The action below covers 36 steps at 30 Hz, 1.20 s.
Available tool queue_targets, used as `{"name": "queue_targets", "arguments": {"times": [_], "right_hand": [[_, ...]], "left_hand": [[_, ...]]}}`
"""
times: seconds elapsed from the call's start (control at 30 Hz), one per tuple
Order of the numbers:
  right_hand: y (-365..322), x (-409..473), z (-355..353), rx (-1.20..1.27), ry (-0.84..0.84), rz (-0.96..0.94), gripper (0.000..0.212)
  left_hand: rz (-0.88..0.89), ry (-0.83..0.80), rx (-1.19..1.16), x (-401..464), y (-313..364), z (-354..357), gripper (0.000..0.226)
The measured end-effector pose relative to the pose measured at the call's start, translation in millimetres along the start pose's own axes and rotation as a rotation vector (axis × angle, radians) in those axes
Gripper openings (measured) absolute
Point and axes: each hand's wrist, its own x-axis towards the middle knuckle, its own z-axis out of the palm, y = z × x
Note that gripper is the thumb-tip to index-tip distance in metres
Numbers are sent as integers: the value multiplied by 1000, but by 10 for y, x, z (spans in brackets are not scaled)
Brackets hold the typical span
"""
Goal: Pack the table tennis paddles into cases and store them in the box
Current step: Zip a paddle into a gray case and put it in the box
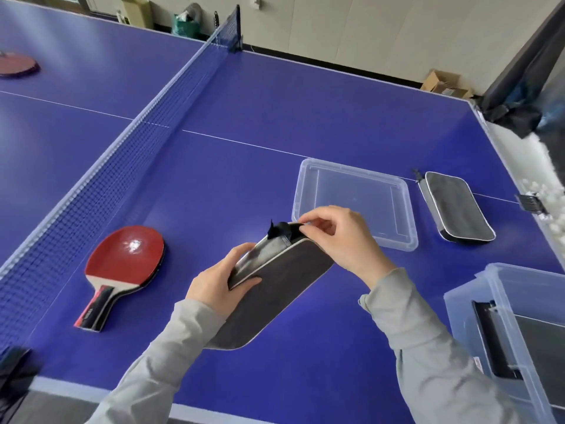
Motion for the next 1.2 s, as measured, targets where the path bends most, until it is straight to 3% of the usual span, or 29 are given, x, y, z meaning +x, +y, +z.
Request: {"name": "queue_targets", "arguments": {"times": [0.4,0.73,0.83,0.93,1.07,1.13,1.2], "right_hand": [[99,-40,-211,-41,-116,-8,6],[265,-212,-278,-337,-2,-401,5],[340,-257,-279,-407,30,-451,5],[495,-306,-318,-400,71,-417,5],[662,-407,-260,-318,118,-326,9],[709,-481,-157,-264,137,-263,9],[740,-558,-34,-181,148,-204,9]], "left_hand": [[90,-132,-244,62,-31,-92,54],[49,-342,-426,265,-30,-418,48],[28,-337,-471,283,-37,-498,47],[-60,-248,-658,305,-86,-593,52],[-200,-171,-850,304,-141,-617,82],[-269,-129,-915,276,-132,-530,77],[-339,-50,-976,257,-104,-420,53]]}}
